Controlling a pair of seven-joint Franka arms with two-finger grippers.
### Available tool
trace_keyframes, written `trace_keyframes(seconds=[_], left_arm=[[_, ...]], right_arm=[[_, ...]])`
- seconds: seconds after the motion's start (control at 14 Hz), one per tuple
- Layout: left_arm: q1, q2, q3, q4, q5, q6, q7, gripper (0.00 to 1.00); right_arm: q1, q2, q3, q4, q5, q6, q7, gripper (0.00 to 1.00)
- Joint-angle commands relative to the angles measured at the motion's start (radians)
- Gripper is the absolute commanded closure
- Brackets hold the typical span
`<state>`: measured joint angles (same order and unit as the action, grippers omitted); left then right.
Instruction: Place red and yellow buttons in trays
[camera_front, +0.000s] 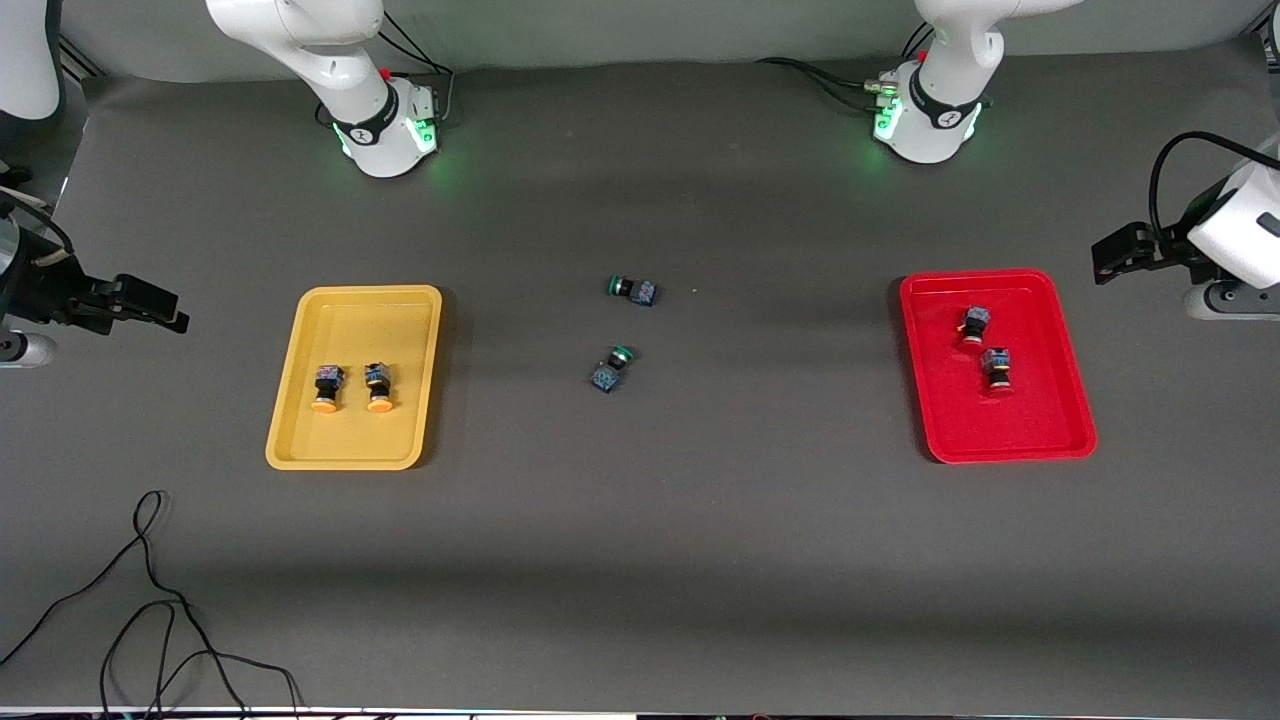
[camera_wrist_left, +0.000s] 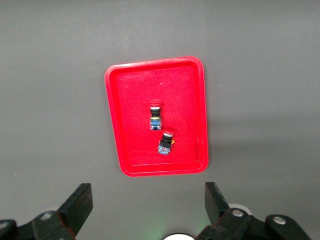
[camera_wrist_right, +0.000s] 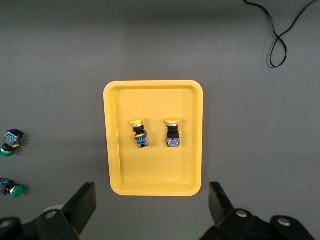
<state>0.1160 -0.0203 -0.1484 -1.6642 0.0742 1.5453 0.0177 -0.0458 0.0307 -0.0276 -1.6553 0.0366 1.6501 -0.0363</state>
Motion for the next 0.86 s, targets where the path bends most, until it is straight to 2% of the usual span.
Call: trace_keyframes(seconds=[0.0, 0.79], left_arm=[[-0.006, 0.014, -0.007, 0.032, 0.009, -0.027, -0.015, 0.0], [-0.025, 0.014, -0.01, 0.031, 0.012, -0.086, -0.019, 0.0]], right_arm=[[0.038, 0.018, -0.024, 0.044, -0.029, 0.001, 0.029, 0.0], [0.038, 0.015, -0.031, 0.042, -0.049, -0.033, 0.027, 0.0]])
